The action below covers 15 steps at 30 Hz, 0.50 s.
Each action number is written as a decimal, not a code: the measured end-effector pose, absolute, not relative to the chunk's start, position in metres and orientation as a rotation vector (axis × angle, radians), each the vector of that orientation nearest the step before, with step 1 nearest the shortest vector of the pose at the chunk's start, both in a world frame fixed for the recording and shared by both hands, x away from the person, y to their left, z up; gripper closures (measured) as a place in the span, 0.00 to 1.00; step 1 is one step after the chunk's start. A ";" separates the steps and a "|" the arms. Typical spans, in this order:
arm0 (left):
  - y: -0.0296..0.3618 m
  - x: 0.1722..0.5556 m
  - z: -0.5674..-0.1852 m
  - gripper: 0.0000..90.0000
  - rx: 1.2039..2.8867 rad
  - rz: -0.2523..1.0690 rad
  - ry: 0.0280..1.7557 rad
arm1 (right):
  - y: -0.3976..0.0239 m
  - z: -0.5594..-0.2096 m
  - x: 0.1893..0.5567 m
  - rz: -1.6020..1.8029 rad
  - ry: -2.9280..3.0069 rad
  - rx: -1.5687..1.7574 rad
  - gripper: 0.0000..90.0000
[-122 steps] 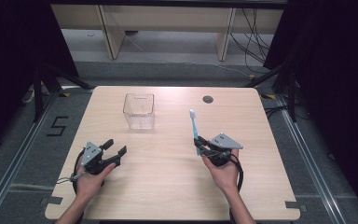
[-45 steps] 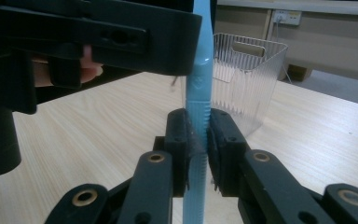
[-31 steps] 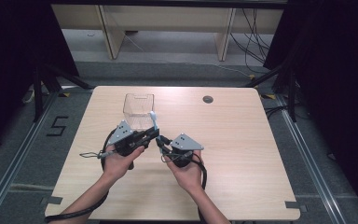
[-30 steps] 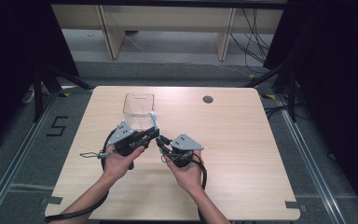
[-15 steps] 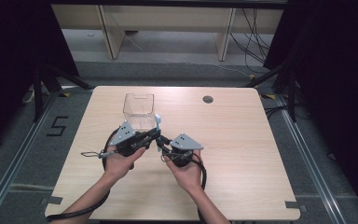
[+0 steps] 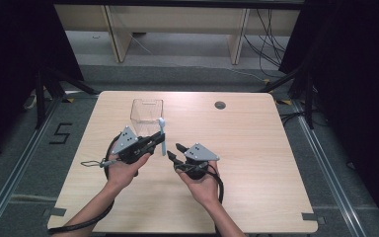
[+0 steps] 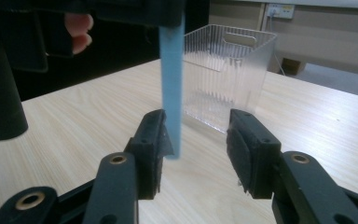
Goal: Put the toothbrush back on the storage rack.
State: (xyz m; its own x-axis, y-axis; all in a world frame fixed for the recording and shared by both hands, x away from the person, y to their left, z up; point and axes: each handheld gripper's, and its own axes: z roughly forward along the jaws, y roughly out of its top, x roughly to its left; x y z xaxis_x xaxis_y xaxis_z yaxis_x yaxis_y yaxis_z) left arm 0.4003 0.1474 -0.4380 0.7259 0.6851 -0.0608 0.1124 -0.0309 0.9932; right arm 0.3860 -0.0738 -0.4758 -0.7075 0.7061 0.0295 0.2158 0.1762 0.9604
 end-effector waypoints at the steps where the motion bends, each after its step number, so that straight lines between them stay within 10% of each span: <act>1: 0.148 0.400 -0.438 0.93 1.556 0.521 0.674 | -0.077 -0.476 0.386 1.551 2.049 0.869 0.63; 15: 0.157 0.403 -0.435 0.93 1.535 0.566 0.689 | -0.105 -0.478 0.379 1.478 2.026 0.898 0.63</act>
State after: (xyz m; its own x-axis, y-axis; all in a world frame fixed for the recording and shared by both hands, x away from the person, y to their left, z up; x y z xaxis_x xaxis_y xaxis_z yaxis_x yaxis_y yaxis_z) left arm 0.4028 0.1567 -0.4351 0.6962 0.7162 -0.0485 0.0917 -0.0217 0.9956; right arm 0.3793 -0.1051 -0.4782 -0.6736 0.7391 0.0038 0.2293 0.2042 0.9517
